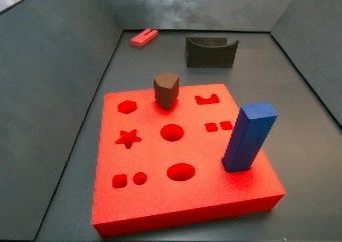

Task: Pick up the double-square object. Move up. Place the double-square object on the fixture. Regrasp the double-square object. Move to above the board. Insert the double-square object.
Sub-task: Pick up the double-square object.

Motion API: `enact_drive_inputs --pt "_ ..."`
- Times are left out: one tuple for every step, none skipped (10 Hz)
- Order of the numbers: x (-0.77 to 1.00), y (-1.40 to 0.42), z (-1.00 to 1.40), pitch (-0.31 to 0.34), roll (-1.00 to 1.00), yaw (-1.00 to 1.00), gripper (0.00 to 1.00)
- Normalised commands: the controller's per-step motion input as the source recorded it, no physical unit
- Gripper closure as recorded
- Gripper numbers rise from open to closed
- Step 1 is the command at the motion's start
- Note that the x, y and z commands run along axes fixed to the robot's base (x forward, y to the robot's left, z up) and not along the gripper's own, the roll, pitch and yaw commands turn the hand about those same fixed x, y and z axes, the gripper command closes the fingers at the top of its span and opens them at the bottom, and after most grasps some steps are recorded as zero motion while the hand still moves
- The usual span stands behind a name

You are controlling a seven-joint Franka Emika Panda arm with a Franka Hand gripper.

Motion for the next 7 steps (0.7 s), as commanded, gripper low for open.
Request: enact_drive_inputs --pt "-0.13 0.0 -0.29 -0.071 0.04 0.0 0.0" --pt "-0.08 0.11 -0.71 -0.027 0.16 0.0 0.0" --pt "-0.15 0.22 -0.91 -0.024 0.22 -0.03 0.0" --pt "-0.28 0.44 -0.91 -0.004 0.13 -0.42 0.0" --pt "-0.33 0.41 -0.94 -0.029 0.06 -0.55 0.0" --pt "-0.3 0.35 -0.97 -0.019 0.05 -0.63 0.0" --pt "-0.34 0.33 -1.0 0.0 0.05 -0.65 0.0"
